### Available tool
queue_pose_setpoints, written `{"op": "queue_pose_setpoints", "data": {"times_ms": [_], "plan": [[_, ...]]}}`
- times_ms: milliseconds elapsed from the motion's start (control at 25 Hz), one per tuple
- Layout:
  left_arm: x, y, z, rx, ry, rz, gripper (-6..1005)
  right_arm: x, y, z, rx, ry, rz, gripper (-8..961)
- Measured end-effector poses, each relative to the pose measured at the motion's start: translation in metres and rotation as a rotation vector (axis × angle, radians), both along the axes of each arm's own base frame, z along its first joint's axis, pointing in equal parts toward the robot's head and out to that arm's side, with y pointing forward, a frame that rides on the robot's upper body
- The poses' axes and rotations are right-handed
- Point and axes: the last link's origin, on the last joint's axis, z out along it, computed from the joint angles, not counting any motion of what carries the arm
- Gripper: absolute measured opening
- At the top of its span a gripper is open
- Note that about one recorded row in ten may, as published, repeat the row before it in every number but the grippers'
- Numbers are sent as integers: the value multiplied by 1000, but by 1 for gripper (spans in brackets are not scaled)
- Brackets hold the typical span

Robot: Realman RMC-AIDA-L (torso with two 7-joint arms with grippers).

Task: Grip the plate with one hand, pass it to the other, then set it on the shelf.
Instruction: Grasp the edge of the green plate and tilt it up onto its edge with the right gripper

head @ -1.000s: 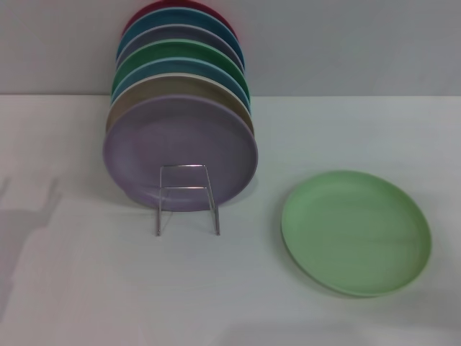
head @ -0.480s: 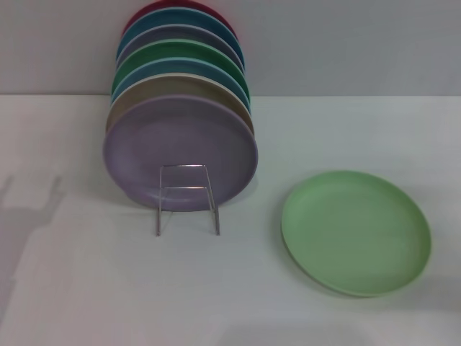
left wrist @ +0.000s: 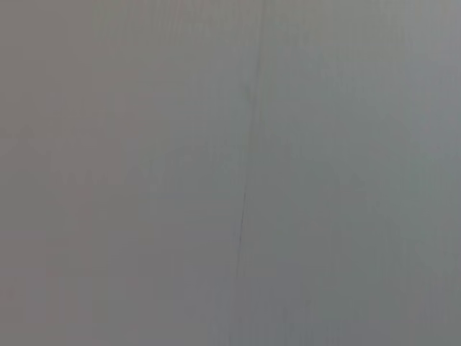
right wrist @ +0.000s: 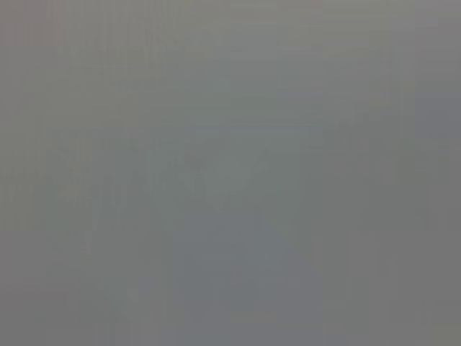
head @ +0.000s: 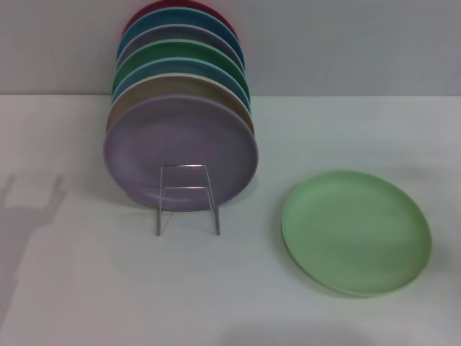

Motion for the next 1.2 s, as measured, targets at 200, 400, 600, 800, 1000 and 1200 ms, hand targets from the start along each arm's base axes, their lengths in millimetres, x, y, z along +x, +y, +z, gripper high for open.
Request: {"op": "queue_pose_setpoints", "data": {"times_ms": [200, 400, 600, 800, 1000, 1200], "plan": [[1, 0, -1, -7, 2, -6, 870, -5, 13, 7, -176, 48, 22, 636], [1, 0, -2, -7, 4, -7, 870, -11, 20, 16, -282, 28, 35, 636], [2, 0, -2, -7, 3, -8, 869, -12, 25, 18, -296, -44, 24, 637], [1, -1, -1, -6, 4, -7, 869, -19, 19, 13, -143, -244, 81, 637], [2, 0, -1, -4, 4, -11, 869, -26, 14, 14, 43, -415, 95, 637], [3, 0, -2, -6, 5, -14, 870, -23, 22, 11, 125, -491, 7, 637]]}}
